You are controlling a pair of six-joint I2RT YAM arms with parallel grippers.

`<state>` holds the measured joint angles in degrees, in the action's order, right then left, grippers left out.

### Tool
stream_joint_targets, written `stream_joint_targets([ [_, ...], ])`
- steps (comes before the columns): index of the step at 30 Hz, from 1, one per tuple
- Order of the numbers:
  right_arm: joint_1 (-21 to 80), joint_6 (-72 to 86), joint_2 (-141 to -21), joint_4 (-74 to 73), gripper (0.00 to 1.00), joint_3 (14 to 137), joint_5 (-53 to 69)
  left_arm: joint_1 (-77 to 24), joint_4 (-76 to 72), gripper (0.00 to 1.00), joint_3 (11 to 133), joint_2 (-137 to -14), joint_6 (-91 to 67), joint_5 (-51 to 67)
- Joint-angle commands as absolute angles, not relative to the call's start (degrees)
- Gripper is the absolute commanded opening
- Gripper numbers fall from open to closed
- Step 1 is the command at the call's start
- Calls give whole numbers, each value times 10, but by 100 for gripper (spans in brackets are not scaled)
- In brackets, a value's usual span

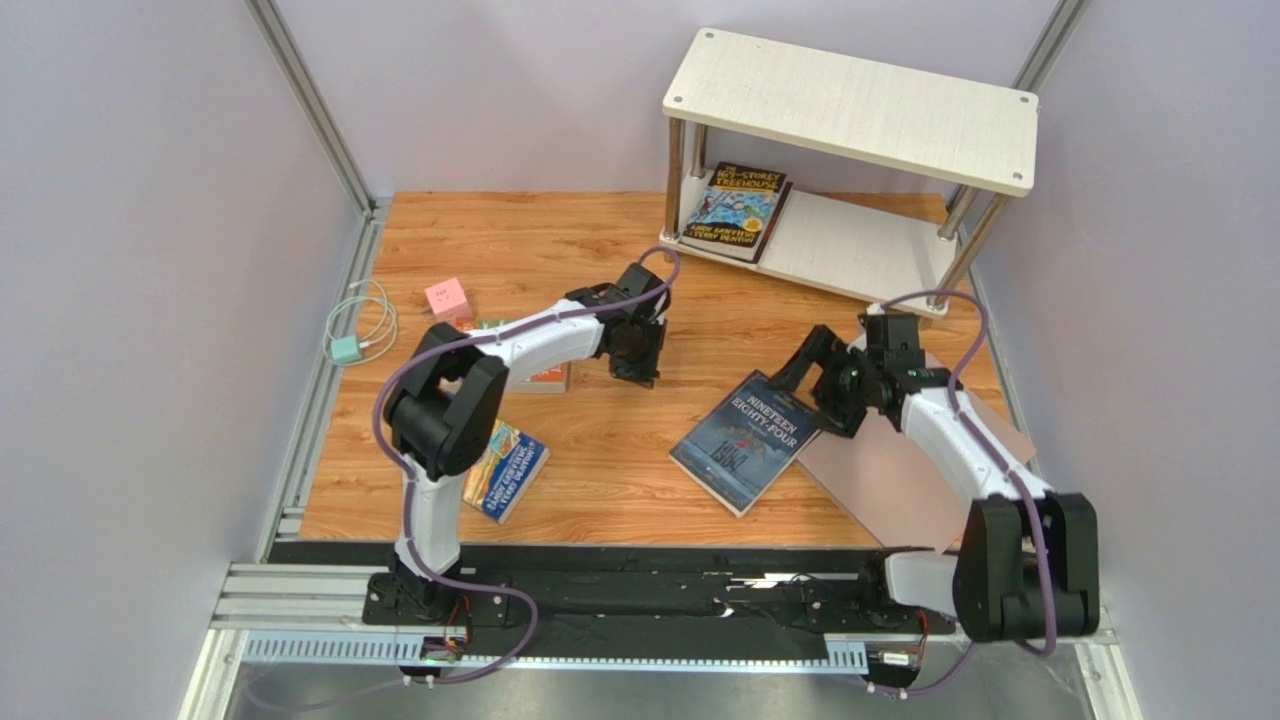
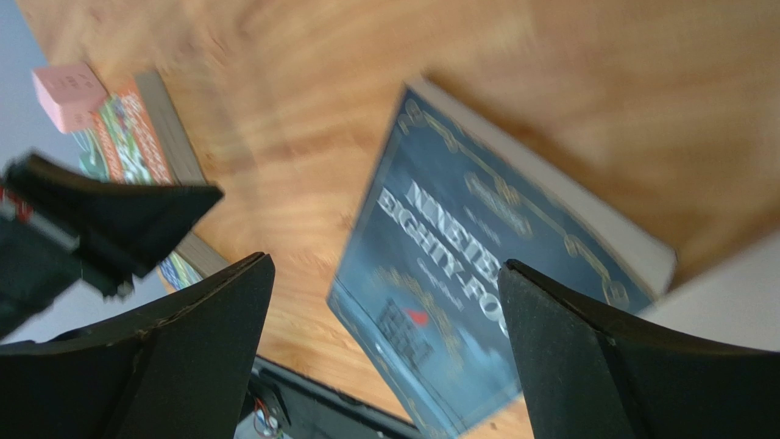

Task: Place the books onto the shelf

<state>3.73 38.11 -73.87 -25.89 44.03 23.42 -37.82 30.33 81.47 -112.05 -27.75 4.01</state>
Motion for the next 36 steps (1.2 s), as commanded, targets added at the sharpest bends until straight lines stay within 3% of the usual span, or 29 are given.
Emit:
stream_joint_targets([
  [1,40,376,-655,-315,100,396,228,-406,323,0,867,-1159,-270,65],
  [8,40,404,-562,-350,88,319,233,-432,322,0,868,-1178,-290,81],
  [25,87,456,-637,-135,82,237,270,-465,316,0,861,-1194,-307,100],
  [28,104,462,-634,-98,74,246,285,-465,317,0,858,-1193,-306,102],
  [32,117,475,-610,-72,54,250,287,-466,317,0,858,-1196,-306,105],
  [36,121,484,-566,-61,50,250,286,-466,318,0,856,-1200,-307,106],
])
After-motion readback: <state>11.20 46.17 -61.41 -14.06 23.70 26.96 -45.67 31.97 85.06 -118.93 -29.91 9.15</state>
